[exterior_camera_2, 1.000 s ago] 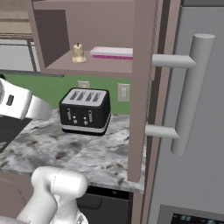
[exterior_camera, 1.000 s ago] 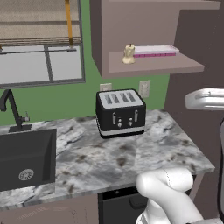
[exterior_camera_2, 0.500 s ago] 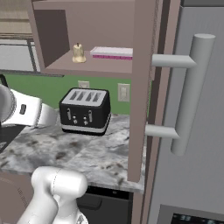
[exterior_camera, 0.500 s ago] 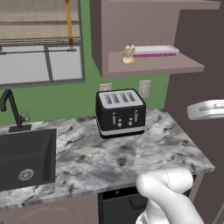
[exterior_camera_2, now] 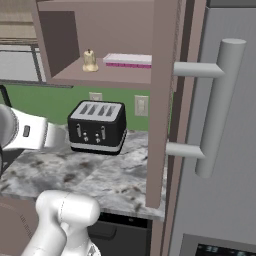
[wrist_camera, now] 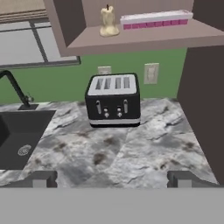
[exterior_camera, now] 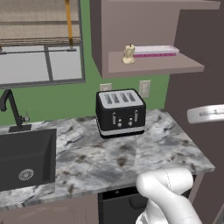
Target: Pick the candle and candle from the dining table and place them in the open cabinet. Close the cabinet after placing the objects.
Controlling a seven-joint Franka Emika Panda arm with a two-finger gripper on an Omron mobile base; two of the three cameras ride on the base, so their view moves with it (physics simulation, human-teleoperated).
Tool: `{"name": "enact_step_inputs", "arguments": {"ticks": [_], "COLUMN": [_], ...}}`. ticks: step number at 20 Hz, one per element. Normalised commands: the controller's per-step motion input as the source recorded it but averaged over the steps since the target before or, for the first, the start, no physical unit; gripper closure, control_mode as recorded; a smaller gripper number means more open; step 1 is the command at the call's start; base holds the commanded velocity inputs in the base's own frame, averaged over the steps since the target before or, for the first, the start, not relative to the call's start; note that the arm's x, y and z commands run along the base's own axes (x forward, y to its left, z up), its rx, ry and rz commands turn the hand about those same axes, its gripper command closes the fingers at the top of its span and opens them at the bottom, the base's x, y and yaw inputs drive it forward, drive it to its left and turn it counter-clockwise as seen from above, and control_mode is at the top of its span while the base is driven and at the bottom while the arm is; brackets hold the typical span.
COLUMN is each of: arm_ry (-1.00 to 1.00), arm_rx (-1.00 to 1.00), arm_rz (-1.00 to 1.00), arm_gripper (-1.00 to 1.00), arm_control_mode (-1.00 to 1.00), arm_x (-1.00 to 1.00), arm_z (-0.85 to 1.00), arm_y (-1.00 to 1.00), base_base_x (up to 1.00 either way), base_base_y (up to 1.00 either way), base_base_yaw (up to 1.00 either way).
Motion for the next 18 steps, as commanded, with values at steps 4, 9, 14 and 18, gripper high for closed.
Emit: {"name": "enact_step_inputs", "arguments": {"ticks": [4, 9, 14, 18], "arm_ry": [-0.07, -0.01, 0.00, 0.00], "arm_rx": [0.00, 0.00, 0.00, 0.00], "arm_rz": [0.00, -0.04, -0.10, -0.07], "arm_gripper": [-1.00, -1.00, -1.00, -1.00], "arm_control_mode": [-1.00, -1.00, -1.00, -1.00], "arm_x": [0.00, 0.00, 0.00, 0.00], "arm_z": [0.00, 0.00, 0.00, 0.00], "arm_y": [0.00, 0.00, 0.00, 0.00], "base_base_x": [0.00, 0.00, 0.00, 0.00], "base_base_y": [0.00, 0.00, 0.00, 0.00], "base_base_yaw": [0.00, 0.00, 0.00, 0.00]}}
